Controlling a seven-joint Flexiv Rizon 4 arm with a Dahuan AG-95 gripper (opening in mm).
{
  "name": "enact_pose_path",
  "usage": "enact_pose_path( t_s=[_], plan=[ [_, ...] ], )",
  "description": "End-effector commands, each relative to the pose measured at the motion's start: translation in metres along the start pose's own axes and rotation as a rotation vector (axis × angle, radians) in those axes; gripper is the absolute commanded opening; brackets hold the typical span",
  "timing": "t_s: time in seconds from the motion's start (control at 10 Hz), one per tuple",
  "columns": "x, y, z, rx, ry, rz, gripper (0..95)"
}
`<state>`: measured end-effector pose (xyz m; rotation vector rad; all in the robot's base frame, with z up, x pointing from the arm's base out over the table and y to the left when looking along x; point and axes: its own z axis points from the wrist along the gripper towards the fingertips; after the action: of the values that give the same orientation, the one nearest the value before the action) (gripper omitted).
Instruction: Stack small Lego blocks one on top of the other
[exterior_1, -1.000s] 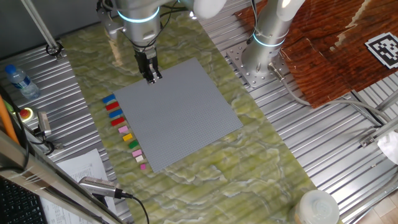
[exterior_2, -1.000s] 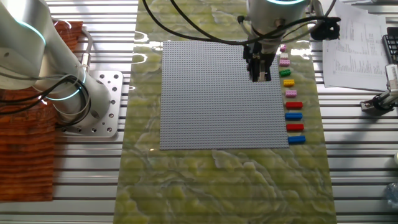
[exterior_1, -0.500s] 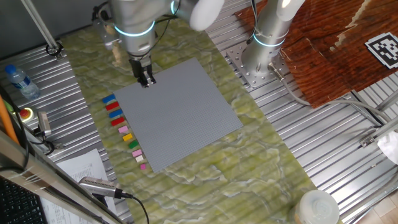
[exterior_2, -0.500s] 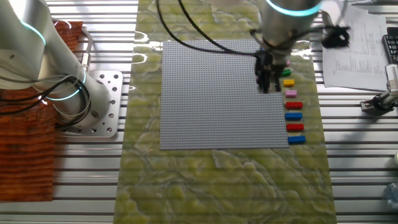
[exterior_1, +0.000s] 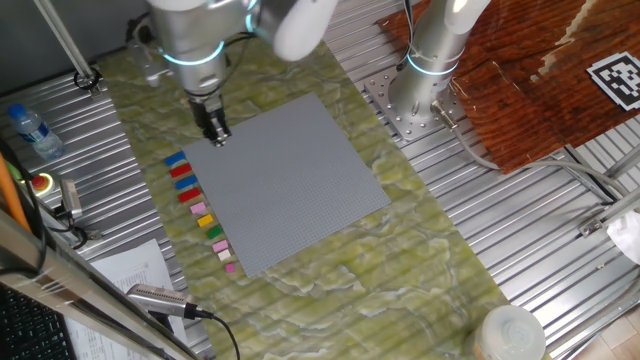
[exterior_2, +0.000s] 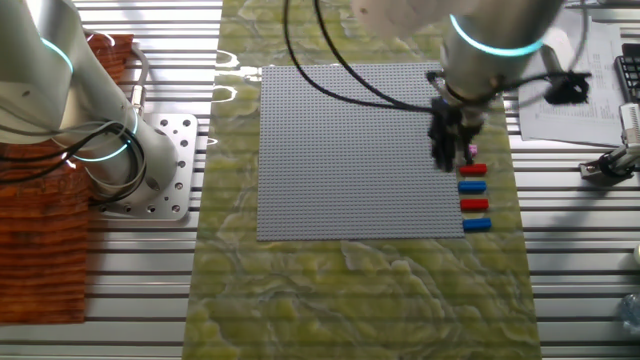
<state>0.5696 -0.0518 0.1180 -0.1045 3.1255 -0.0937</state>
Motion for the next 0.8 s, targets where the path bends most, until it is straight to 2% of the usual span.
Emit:
enact_pose_path(
  t_s=[0.1,0.4,0.5,0.8],
  plan=[
    [-0.012,-0.009,0.008,-0.001,0.000,0.001,0.0],
    [-0.026,-0.021,0.018,-0.006,-0.004,0.002,0.0],
    [-0.031,-0.025,0.023,-0.016,-0.007,0.006,0.0],
    [-0.038,-0.032,0.037,-0.024,-0.012,0.003,0.0]
  ],
)
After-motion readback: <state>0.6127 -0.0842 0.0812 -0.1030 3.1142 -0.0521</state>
